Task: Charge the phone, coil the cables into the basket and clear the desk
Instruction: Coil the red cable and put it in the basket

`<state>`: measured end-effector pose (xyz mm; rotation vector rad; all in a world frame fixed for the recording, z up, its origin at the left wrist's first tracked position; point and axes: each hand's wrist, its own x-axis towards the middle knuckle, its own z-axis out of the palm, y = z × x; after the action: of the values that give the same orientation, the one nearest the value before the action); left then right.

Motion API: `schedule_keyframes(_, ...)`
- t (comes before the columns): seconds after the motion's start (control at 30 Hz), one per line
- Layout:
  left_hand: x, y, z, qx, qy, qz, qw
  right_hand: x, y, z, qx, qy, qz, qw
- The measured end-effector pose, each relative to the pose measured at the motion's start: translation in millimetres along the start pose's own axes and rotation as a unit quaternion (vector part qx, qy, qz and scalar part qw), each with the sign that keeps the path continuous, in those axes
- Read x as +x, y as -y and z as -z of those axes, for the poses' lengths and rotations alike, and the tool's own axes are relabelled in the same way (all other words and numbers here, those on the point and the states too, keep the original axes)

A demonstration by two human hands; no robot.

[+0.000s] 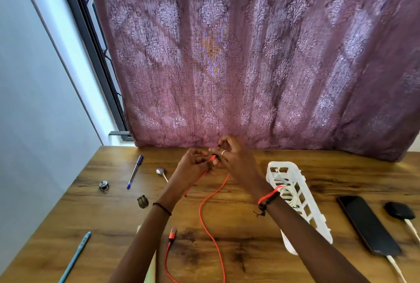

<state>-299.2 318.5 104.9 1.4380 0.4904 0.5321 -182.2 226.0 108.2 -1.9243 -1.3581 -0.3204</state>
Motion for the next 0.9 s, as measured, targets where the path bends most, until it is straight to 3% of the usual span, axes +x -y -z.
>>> schedule_keyframes(0.07,2.7,-6.5,3.5,0.028,0.033,-0.001,0.999,5.0,-6.1,8.3,-0.065,-0.023,0.123,0.99)
schedule_keyframes(0.1,2.8,-9.2,4.9,0.052,0.051,-0.003,0.997,9.4,-10.5,11.8,-0.081,-0.017,0.14,0.987)
schedule_keyframes(0.2,4.9,-18.0,7.4,0.073,0.101,-0.01,0.992,25.2,-17.4,19.9,-0.061,0.024,0.047,0.997)
schedule_keyframes(0.33,6.3,-32.5,6.4,0.05,0.101,-0.008,0.994,33.1,-24.7,20.2,-0.031,-0.025,-0.04,0.998)
schedule_keyframes(0.47,10.9,-41.6,1.6,0.082,0.104,-0.002,0.991,27.1,-18.9,15.1,0.001,0.002,0.025,1.0)
schedule_keyframes(0.57,7.8,-44.2,-2.2,0.074,0.121,-0.001,0.99,26.4,-23.4,16.6,-0.013,-0.039,0.059,0.997)
schedule_keyframes(0.9,-7.7,-47.9,-15.0,-0.179,0.211,0.05,0.96,27.5,-18.9,19.9,0.145,-0.099,-0.125,0.976)
